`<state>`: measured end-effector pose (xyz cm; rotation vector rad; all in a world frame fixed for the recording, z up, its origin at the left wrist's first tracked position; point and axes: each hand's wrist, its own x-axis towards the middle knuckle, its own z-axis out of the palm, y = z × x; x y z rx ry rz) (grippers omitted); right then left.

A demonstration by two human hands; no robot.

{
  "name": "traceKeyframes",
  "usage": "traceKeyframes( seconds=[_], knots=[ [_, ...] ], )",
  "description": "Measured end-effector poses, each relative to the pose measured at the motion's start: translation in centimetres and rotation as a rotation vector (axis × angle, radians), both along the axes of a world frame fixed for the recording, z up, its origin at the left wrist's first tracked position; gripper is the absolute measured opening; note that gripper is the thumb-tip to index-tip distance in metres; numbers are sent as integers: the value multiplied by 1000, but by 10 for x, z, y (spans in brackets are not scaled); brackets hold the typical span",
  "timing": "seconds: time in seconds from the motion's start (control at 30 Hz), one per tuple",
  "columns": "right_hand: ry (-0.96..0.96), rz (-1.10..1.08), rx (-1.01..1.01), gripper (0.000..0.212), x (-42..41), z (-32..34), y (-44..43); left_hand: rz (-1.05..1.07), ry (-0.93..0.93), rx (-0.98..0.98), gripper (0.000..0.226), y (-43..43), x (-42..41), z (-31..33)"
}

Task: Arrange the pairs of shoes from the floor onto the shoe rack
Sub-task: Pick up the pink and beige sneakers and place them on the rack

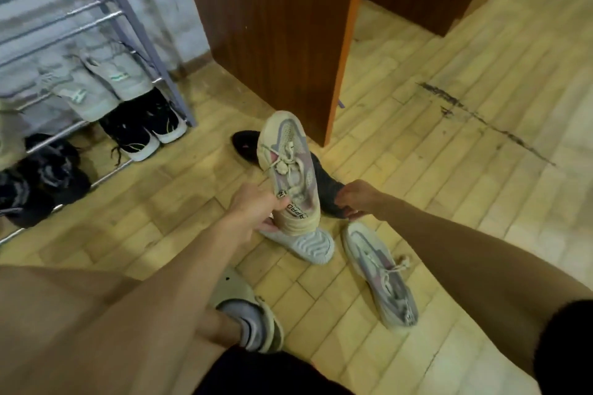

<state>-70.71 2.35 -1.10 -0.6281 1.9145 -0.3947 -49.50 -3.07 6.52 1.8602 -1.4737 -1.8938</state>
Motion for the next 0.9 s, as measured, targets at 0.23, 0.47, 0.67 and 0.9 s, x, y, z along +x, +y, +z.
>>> traceKeyframes(
  seconds=[0.23,0.47,0.67,0.9],
  knots=[
    [297,68,187,33,-14,-54,65,-169,-136,30,45,11,2,-22],
    [327,192,466,78,-21,-108,143,-207,-257,45,36,11,31,-45],
    [302,-27,361,49,-34,-109,147,-173,-269,45,37,13,33,-43],
    [270,73,380,50,-17,-105,148,-95,-212,37,40,8,29,-23]
  ],
)
